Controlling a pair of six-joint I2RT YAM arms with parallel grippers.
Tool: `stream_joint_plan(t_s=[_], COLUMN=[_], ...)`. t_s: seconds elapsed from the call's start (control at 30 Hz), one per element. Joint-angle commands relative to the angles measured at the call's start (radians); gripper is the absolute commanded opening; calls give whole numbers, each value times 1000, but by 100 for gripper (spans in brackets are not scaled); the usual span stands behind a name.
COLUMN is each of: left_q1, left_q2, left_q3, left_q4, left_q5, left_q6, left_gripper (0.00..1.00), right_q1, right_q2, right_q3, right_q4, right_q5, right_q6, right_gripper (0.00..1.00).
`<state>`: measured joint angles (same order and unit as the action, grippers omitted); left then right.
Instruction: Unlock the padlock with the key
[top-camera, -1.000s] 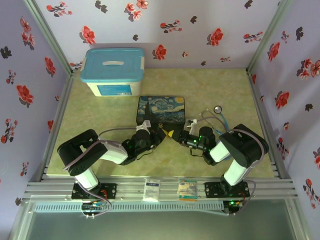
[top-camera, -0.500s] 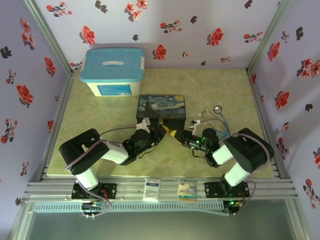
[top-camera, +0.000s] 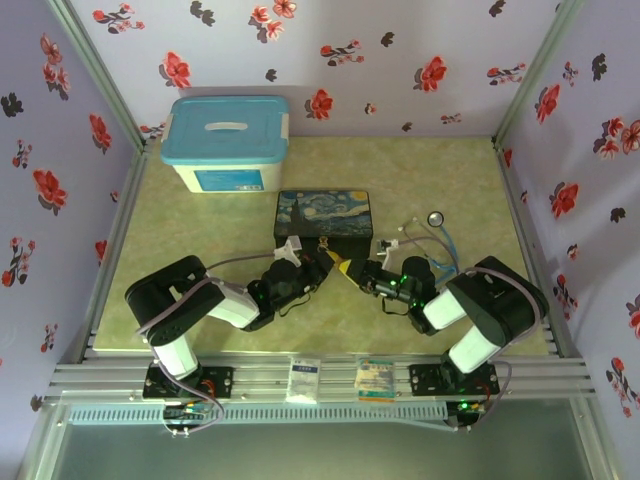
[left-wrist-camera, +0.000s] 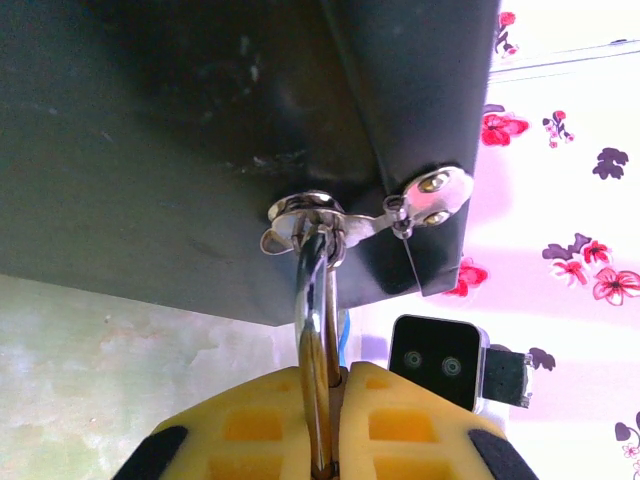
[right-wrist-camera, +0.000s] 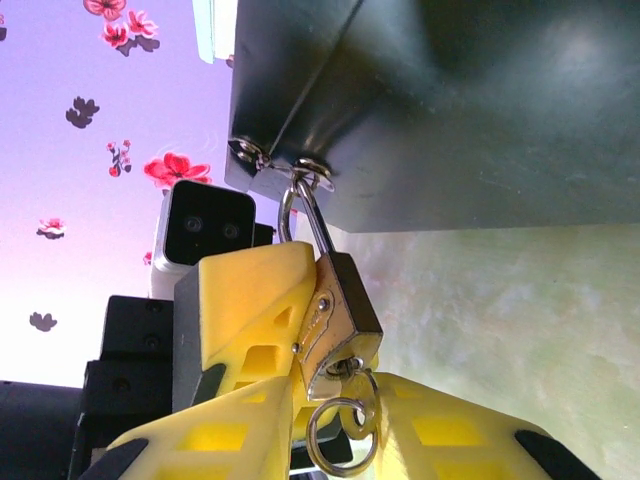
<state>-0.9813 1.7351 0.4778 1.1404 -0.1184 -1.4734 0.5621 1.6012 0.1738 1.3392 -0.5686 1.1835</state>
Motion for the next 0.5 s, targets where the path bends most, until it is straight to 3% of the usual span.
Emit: stream_joint_plan(t_s=[0.0,0.2,0.47], left_q1=[-11,-12,-19], left_q2=[3,6,24], left_q3=[21,24,34], left_q4=[61,59,64], left_q5=[-23,-21,-24], left_q6=[2,-8,-27], left_gripper=[0,0,0], right_q1=[-16,-19,11], right_q2=[-20,-4,35], right_q3=[13,9,4], right_q4=[46,46,46], right_q5=[34,42,70], right_q6=[25,6,-57], right_gripper=[27,16,12])
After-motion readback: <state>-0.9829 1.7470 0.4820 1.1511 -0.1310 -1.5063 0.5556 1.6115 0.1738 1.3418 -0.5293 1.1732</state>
